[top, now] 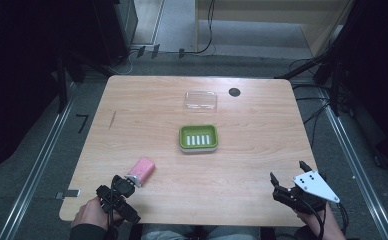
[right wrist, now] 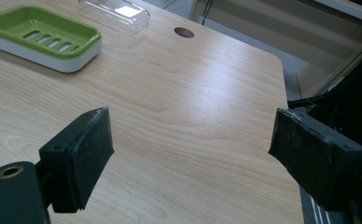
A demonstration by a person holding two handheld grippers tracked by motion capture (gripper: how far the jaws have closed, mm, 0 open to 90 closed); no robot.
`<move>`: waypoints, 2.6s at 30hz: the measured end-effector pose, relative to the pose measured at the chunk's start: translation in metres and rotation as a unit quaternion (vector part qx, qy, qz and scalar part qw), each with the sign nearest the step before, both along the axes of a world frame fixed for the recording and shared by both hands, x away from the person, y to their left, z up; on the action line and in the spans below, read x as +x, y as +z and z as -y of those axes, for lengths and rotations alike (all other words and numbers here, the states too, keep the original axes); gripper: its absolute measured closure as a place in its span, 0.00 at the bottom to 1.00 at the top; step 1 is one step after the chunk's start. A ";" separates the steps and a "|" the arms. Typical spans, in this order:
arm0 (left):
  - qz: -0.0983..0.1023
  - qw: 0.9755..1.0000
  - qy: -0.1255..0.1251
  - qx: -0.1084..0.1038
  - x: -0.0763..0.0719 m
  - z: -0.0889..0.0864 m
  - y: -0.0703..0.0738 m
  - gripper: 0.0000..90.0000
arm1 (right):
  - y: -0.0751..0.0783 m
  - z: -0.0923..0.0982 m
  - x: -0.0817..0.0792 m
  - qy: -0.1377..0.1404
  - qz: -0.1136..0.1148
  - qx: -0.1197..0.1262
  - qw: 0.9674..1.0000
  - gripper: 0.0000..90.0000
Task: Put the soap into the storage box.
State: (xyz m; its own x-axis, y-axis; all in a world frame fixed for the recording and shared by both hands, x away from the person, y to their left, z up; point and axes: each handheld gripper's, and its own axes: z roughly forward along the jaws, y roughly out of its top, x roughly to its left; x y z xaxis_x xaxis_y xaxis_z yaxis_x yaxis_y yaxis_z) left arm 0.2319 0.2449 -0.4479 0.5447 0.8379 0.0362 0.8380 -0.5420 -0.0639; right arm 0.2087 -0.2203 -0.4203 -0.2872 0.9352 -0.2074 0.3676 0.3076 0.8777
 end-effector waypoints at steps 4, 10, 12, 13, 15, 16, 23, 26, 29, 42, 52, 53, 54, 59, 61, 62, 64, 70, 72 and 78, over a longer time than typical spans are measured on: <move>0.003 1.000 0.000 -0.001 0.000 0.000 0.000 0.00 | 0.000 0.000 -0.001 -0.003 0.000 0.002 1.000 0.15; 0.002 1.000 -0.002 -0.002 0.000 0.000 0.000 0.00 | 0.000 0.000 0.000 -0.001 0.000 0.001 1.000 0.15; 0.004 1.000 -0.001 -0.001 0.000 0.001 0.000 0.00 | 0.000 0.001 0.000 -0.002 0.000 0.003 1.000 0.15; 0.003 1.000 -0.002 -0.001 0.000 0.001 -0.001 0.00 | 0.000 0.001 0.000 -0.001 0.000 0.003 1.000 0.15; 0.001 1.000 -0.003 -0.001 0.000 0.001 0.000 0.00 | 0.000 0.001 0.000 0.000 -0.001 0.003 1.000 0.15; 0.003 1.000 -0.003 0.000 0.000 0.001 0.000 0.00 | 0.000 0.001 0.000 0.000 -0.001 0.003 1.000 0.15; 0.019 1.000 -0.008 -0.005 -0.001 0.002 0.002 0.00 | 0.000 0.001 0.002 -0.001 -0.007 0.001 1.000 0.15; 0.031 0.999 -0.005 -0.010 -0.002 0.001 0.004 0.00 | 0.000 -0.001 0.000 0.002 0.000 -0.002 1.000 0.15; 0.033 0.999 -0.009 -0.015 -0.002 0.002 0.004 0.00 | 0.000 -0.001 0.000 0.001 -0.001 -0.002 1.000 0.15; 0.073 0.996 -0.004 -0.040 0.004 0.005 0.009 0.00 | 0.000 -0.001 0.000 0.002 -0.003 -0.003 1.000 0.15; 0.085 0.994 -0.007 -0.065 0.017 0.005 0.007 0.00 | 0.000 -0.002 0.002 0.005 -0.005 -0.005 1.000 0.15; 0.085 0.994 -0.001 -0.067 0.021 0.005 0.007 0.00 | 0.000 -0.002 0.002 0.005 -0.005 -0.006 1.000 0.15; 0.085 0.994 -0.001 -0.067 0.021 0.005 0.007 0.00 | 0.000 -0.002 0.002 0.005 -0.005 -0.006 1.000 0.15; 0.091 0.993 0.004 -0.069 0.030 0.005 0.006 0.00 | 0.000 -0.002 0.001 0.004 -0.005 -0.004 1.000 0.15; 0.095 0.993 0.005 -0.071 0.032 0.005 0.007 0.00 | 0.000 -0.001 0.001 0.003 -0.005 -0.004 1.000 0.15; 0.100 0.992 0.007 -0.072 0.035 0.005 0.007 0.00 | -0.001 -0.001 0.001 0.002 -0.006 -0.004 1.000 0.15; 0.102 0.992 0.014 -0.074 0.038 0.005 0.008 0.00 | 0.000 -0.001 0.001 0.003 -0.006 -0.004 1.000 0.15; 0.109 0.990 0.026 -0.083 0.046 0.003 0.009 0.00 | 0.000 -0.001 0.001 0.003 -0.006 -0.005 1.000 0.15; 0.108 0.990 0.026 -0.083 0.047 0.003 0.010 0.00 | 0.000 -0.002 0.001 0.005 -0.008 -0.006 1.000 0.15; 0.104 0.991 0.021 -0.078 0.058 0.008 0.009 0.00 | 0.000 -0.001 0.001 0.004 -0.007 -0.004 1.000 0.15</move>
